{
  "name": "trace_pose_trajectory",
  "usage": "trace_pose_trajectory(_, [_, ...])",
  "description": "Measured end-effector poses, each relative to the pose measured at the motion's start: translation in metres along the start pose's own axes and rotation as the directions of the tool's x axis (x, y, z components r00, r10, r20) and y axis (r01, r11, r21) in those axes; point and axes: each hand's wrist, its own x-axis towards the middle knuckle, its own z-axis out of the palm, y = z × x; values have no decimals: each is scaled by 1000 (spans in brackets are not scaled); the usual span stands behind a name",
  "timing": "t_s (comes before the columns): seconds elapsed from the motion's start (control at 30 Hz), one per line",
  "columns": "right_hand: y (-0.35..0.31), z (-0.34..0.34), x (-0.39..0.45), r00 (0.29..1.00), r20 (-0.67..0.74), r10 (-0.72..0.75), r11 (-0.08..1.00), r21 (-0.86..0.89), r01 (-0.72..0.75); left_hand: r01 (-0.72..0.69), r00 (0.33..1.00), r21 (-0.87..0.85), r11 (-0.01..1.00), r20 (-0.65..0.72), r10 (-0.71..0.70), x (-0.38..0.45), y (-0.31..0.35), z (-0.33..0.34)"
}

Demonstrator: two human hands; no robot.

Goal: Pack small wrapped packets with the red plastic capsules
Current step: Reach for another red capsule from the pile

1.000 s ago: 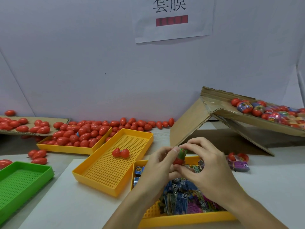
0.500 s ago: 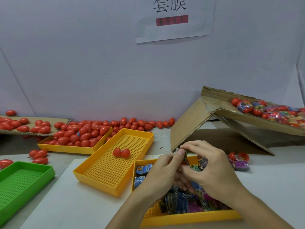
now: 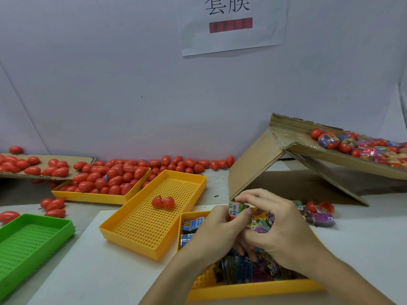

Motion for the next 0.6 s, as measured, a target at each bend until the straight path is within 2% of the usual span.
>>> trace_pose_trajectory(0.07, [1,-1,1,1000,-9,-6,1000,4,6,4,1000,-20,1000,14,-4,0,1,0])
trace_pose_trajectory(0.2, [2,-2,1,999,-49,-21,1000,14,22,-25,999,-46,999,-42,23,-1,2,2])
trace_pose_trajectory(0.33, [3,0,0,996,-71,-50,998,-40,47,-35,998,-27,999,-49,34,-1,1,4])
trace_pose_trajectory(0.6, [5,-2,2,994,-71,-78,996,-50,74,-5,1000,-16,1000,28,6,0,-1,2])
